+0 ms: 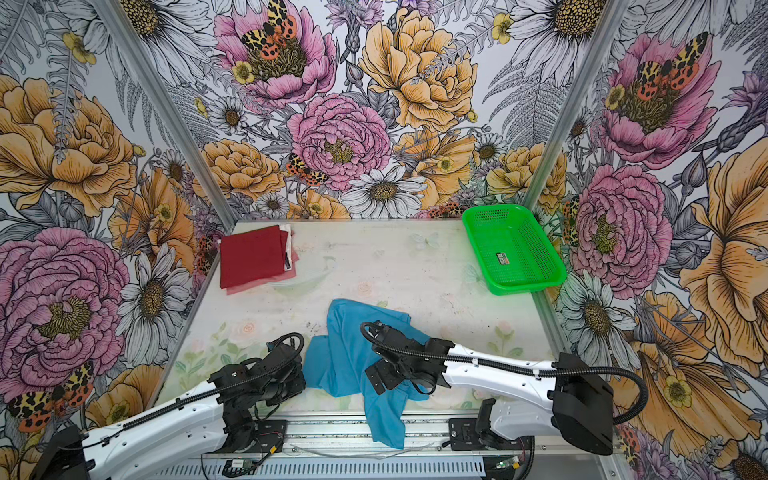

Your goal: Fold and stack the t-shirts

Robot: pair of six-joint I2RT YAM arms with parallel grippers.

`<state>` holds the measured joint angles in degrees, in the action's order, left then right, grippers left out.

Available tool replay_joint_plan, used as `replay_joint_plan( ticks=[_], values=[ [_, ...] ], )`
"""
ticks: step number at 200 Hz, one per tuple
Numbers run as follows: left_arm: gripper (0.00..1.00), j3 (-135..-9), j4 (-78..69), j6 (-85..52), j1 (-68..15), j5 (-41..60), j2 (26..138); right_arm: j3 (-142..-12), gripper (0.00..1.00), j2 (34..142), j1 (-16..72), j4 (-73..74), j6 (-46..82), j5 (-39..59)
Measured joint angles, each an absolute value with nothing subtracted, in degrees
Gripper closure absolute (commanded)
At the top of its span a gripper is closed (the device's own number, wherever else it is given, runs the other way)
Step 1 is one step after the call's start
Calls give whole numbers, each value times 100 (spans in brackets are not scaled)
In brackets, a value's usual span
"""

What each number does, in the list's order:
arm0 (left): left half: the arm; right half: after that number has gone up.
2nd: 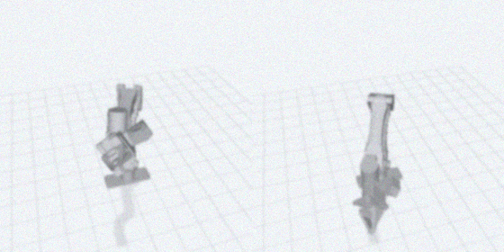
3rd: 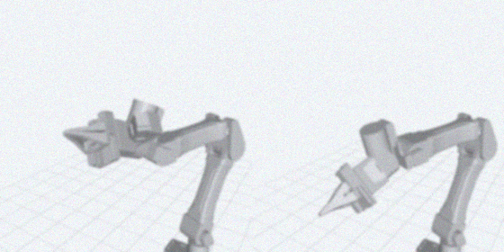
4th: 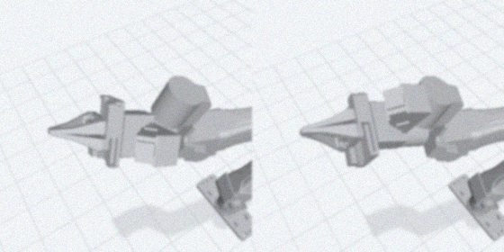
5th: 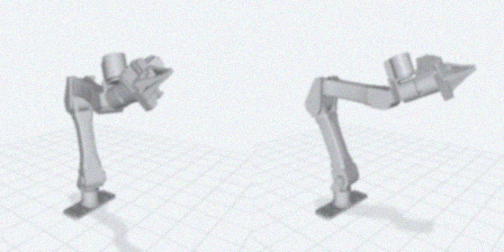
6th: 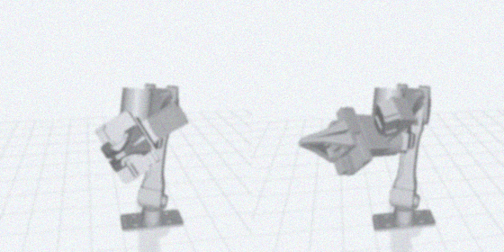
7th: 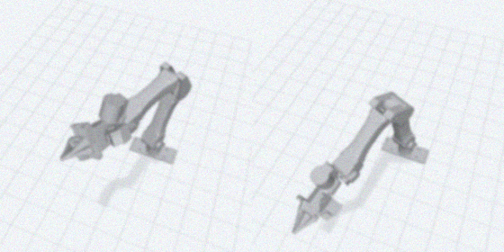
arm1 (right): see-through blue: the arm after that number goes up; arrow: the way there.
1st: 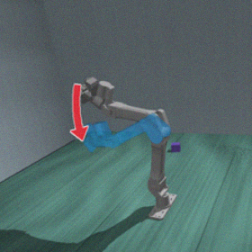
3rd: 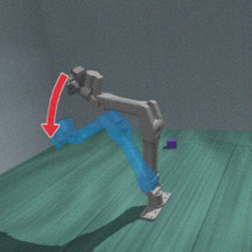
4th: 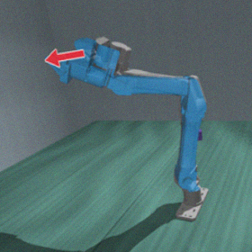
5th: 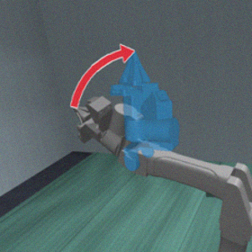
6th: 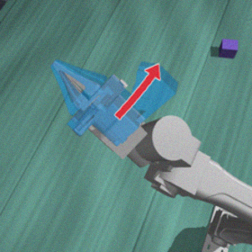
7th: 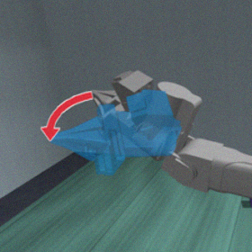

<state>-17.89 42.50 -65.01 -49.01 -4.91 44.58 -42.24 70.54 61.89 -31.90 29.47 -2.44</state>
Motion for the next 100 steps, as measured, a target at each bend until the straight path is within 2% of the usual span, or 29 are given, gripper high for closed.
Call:
replay_joint_plan(
  ticks=[33, 100],
  values=[
    [100, -2296, 4246, -6007, -4847, -495, 4821, -4224, 1, 6947, 6027, -3181, 2814, -191],
    [100, -5616, 4128, -3677, -3723, -178, 5824, -4224, 1, 6930, 6128, -3103, 2565, 176]
  ],
)
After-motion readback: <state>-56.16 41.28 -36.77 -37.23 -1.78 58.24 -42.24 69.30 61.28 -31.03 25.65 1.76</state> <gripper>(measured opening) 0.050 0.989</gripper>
